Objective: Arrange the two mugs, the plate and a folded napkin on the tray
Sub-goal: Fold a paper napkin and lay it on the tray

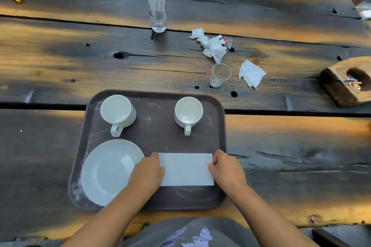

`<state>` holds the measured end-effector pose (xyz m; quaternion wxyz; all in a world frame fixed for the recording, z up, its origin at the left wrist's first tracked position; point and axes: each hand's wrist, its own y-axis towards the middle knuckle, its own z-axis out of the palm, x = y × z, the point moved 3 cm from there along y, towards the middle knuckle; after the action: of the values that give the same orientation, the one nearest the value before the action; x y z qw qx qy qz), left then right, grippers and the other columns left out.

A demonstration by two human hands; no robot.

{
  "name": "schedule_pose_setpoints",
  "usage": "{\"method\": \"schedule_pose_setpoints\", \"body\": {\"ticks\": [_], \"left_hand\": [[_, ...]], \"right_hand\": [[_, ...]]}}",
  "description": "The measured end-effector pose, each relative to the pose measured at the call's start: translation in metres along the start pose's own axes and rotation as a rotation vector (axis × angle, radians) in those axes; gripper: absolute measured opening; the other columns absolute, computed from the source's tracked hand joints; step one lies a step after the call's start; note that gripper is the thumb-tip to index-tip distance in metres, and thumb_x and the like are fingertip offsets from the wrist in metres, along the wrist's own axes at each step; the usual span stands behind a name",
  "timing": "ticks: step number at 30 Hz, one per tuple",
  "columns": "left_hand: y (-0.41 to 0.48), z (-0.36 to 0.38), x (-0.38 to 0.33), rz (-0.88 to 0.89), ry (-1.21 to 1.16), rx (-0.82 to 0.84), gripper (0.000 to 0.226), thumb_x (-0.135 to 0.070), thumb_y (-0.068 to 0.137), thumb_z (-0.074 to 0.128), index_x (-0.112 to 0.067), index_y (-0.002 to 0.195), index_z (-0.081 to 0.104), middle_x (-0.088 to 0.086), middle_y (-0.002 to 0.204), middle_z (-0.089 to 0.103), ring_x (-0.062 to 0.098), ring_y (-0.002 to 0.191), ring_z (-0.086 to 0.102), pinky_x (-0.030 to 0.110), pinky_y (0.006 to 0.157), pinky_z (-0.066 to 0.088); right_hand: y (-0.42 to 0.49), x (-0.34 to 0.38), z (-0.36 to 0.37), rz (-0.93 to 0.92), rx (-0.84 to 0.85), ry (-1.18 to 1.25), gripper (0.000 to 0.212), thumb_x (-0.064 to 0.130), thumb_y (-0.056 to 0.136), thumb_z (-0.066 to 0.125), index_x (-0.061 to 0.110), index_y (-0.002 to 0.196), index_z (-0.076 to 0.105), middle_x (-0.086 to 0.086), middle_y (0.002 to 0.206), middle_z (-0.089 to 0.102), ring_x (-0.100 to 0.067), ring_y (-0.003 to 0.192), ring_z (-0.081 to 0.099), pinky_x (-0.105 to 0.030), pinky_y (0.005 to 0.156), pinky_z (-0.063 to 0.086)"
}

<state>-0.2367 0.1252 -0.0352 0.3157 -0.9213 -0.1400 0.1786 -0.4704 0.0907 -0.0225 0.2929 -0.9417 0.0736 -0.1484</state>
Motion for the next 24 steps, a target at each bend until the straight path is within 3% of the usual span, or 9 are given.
{"method": "schedule_pose_setpoints", "body": {"ticks": [6, 10, 12, 15, 18, 24], "left_hand": [[-0.009, -0.015, 0.005, 0.026, -0.043, -0.037, 0.012, -0.024, 0.098, 0.046, -0.015, 0.089, 0.043, 0.003, 0.082, 0.058, 0.023, 0.071, 0.050, 0.032, 0.057, 0.035], [-0.017, -0.019, 0.001, 0.052, -0.039, -0.082, 0.012, -0.022, 0.098, 0.045, -0.015, 0.088, 0.046, 0.002, 0.084, 0.060, 0.021, 0.070, 0.051, 0.030, 0.055, 0.033], [-0.021, -0.016, -0.005, 0.087, -0.019, -0.087, 0.010, -0.021, 0.098, 0.043, -0.014, 0.094, 0.050, 0.002, 0.094, 0.061, 0.024, 0.079, 0.056, 0.031, 0.061, 0.039], [-0.031, -0.007, -0.013, 0.115, -0.024, -0.078, 0.018, -0.021, 0.100, 0.044, -0.012, 0.111, 0.056, 0.003, 0.112, 0.059, 0.027, 0.096, 0.061, 0.035, 0.079, 0.049], [-0.040, 0.002, -0.019, 0.130, -0.001, -0.039, 0.028, -0.016, 0.099, 0.044, -0.009, 0.123, 0.058, 0.005, 0.126, 0.057, 0.024, 0.110, 0.058, 0.037, 0.092, 0.049], [-0.047, 0.010, -0.022, 0.126, 0.062, -0.027, 0.031, -0.011, 0.099, 0.042, -0.009, 0.126, 0.058, 0.005, 0.132, 0.051, 0.022, 0.116, 0.053, 0.035, 0.097, 0.045]], "right_hand": [[-0.006, -0.004, -0.009, 0.001, 0.032, 0.136, 0.007, 0.022, 0.091, 0.060, 0.018, 0.086, 0.059, 0.002, 0.080, 0.066, -0.018, 0.077, 0.063, -0.038, 0.069, 0.055], [-0.012, -0.001, -0.004, -0.063, 0.076, 0.212, 0.003, 0.023, 0.090, 0.058, 0.022, 0.087, 0.059, 0.006, 0.079, 0.065, -0.014, 0.077, 0.062, -0.032, 0.070, 0.052], [-0.014, 0.000, 0.001, -0.123, 0.089, 0.199, 0.001, 0.023, 0.090, 0.059, 0.023, 0.091, 0.059, 0.009, 0.083, 0.064, -0.013, 0.080, 0.060, -0.029, 0.073, 0.050], [-0.016, -0.001, 0.010, -0.201, 0.128, 0.160, 0.018, 0.026, 0.093, 0.060, 0.019, 0.110, 0.063, 0.005, 0.104, 0.063, -0.013, 0.092, 0.058, -0.026, 0.079, 0.047], [-0.017, -0.003, 0.014, -0.266, 0.172, 0.127, 0.030, 0.026, 0.094, 0.059, 0.017, 0.123, 0.061, 0.000, 0.123, 0.061, -0.016, 0.106, 0.060, -0.026, 0.087, 0.046], [-0.015, -0.009, 0.017, -0.307, 0.202, 0.106, 0.034, 0.026, 0.095, 0.057, 0.016, 0.127, 0.061, -0.001, 0.129, 0.060, -0.017, 0.114, 0.059, -0.026, 0.093, 0.045]]}}
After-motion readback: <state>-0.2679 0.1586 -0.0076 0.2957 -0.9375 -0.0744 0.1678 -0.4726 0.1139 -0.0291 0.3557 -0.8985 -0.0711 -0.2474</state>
